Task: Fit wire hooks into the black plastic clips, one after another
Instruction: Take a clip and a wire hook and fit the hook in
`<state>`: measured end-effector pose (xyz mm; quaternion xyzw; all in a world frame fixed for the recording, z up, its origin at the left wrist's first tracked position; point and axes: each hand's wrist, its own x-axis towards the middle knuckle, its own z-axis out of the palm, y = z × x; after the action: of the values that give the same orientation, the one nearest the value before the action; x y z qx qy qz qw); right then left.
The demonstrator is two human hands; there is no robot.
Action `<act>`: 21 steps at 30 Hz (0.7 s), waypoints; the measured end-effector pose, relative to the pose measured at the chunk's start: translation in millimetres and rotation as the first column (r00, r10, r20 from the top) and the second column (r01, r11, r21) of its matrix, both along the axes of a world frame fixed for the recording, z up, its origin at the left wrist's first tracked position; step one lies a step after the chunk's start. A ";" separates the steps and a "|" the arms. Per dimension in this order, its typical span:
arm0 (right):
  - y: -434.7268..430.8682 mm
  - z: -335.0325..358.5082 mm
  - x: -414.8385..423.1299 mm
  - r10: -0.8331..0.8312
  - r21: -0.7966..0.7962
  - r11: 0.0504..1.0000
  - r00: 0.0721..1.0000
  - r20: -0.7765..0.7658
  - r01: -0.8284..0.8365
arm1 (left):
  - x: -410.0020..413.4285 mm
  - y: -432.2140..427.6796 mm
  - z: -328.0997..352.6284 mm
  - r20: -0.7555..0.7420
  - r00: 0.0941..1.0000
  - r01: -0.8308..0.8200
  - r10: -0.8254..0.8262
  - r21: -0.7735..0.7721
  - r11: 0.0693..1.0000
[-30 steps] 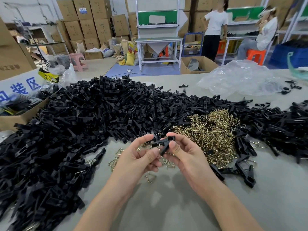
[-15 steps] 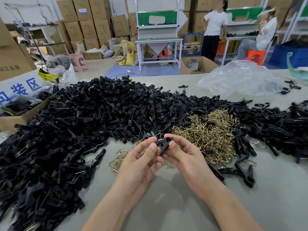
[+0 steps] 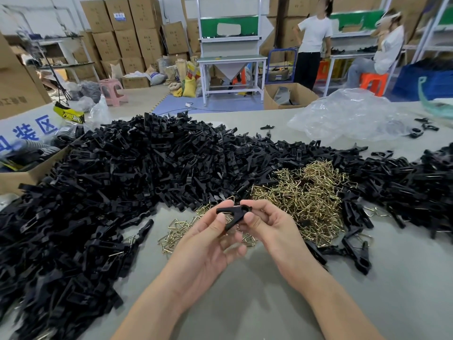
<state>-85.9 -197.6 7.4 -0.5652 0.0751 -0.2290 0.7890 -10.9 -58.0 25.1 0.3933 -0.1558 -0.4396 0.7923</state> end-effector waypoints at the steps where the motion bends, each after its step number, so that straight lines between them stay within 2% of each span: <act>1: -0.4 0.7 -1.2 0.003 -0.025 1.000 1.000 -0.006 -0.003 | 0.7 1.2 0.5 -0.009 0.999 0.036 -0.035 0.020 0.999; 12: -5.2 2.5 -5.6 0.100 -0.027 0.994 0.990 -0.101 -0.104 | 15.7 15.1 -3.8 -0.121 0.952 0.271 -0.281 -0.090 0.958; 16: -4.8 -0.9 -5.2 0.093 -0.022 0.995 0.987 -0.128 -0.097 | 18.1 15.4 -9.4 -0.228 0.929 0.264 -0.293 -0.152 0.953; 21: -5.8 -1.7 -4.5 0.120 -0.042 0.991 0.983 -0.142 -0.127 | 19.0 16.5 -13.9 -0.243 0.935 0.237 -0.260 -0.116 0.964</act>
<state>-90.4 -203.4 5.7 -0.6031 0.0889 -0.1414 0.7800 8.1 -41.4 11.2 0.2762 -0.1191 -0.5763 0.7599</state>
